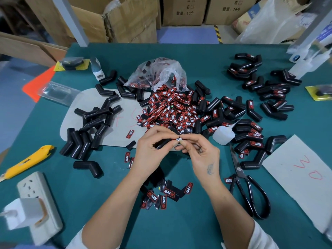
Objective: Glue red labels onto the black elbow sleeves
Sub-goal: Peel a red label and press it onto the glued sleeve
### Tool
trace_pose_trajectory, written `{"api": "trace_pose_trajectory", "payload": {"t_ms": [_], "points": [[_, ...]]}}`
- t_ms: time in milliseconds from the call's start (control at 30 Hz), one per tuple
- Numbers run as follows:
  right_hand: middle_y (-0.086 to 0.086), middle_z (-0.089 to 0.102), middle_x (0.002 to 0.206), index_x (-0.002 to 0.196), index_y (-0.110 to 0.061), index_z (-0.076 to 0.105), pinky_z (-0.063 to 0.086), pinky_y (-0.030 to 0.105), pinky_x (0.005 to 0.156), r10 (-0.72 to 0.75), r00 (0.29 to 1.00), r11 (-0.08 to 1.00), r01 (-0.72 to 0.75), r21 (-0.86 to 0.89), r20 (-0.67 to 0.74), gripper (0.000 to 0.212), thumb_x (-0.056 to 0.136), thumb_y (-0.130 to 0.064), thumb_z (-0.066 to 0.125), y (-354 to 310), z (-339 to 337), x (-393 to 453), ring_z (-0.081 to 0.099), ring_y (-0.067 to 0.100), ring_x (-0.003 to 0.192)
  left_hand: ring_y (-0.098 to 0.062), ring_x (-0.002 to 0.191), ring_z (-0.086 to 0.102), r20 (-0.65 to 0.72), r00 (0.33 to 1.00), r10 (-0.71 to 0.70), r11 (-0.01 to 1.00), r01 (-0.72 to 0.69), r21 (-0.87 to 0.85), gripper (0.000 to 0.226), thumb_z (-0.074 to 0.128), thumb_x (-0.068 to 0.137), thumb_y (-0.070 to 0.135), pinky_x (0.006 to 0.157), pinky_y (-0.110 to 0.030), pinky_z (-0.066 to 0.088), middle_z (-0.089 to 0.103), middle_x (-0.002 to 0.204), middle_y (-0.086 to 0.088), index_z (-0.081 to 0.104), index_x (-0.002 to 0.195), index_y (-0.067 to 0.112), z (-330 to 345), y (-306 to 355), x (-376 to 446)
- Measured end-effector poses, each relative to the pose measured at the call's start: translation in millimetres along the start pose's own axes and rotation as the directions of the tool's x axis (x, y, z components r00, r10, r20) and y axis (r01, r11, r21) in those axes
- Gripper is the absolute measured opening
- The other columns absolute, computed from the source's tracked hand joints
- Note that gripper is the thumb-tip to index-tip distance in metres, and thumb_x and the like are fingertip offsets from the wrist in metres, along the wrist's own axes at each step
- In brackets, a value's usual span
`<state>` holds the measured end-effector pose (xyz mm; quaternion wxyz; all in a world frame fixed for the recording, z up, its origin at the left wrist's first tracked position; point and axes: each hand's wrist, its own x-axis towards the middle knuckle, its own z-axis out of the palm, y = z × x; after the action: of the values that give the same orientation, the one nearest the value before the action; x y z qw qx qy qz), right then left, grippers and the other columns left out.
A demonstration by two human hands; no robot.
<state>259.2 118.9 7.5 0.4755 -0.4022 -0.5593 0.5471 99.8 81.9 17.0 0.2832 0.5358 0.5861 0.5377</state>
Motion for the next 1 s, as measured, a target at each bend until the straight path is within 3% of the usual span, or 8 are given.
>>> {"api": "trace_pose_trajectory", "payload": {"t_ms": [600, 1000], "points": [[0.002, 0.079, 0.083, 0.1, -0.035, 0.077, 0.057, 0.023, 0.075, -0.007, 1.0, 1.0, 0.007, -0.004, -0.002, 0.03, 0.099, -0.006, 0.069, 2.2, 0.5, 1.1, 0.078, 0.019, 0.081, -0.011, 0.101, 0.068, 0.005, 1.0, -0.005, 1.0, 0.005, 0.013, 0.015, 0.083, 0.086, 0.0, 0.094, -0.019, 0.049, 0.071, 0.102, -0.001, 0.083, 0.097, 0.01, 0.6, -0.7, 0.0], [0.003, 0.079, 0.084, 0.101, -0.031, 0.077, 0.058, 0.022, 0.076, 0.001, 1.0, 1.0, -0.001, 0.0, -0.006, 0.028, 0.099, -0.004, 0.069, 2.1, 0.7, 0.9, 0.078, 0.019, 0.082, -0.011, 0.102, 0.068, 0.012, 1.0, 0.015, 1.0, -0.015, -0.01, 0.02, 0.083, 0.086, 0.001, 0.095, -0.018, 0.049, 0.071, 0.102, 0.005, 0.083, 0.098, 0.017, 0.4, -4.0, 0.6]]}}
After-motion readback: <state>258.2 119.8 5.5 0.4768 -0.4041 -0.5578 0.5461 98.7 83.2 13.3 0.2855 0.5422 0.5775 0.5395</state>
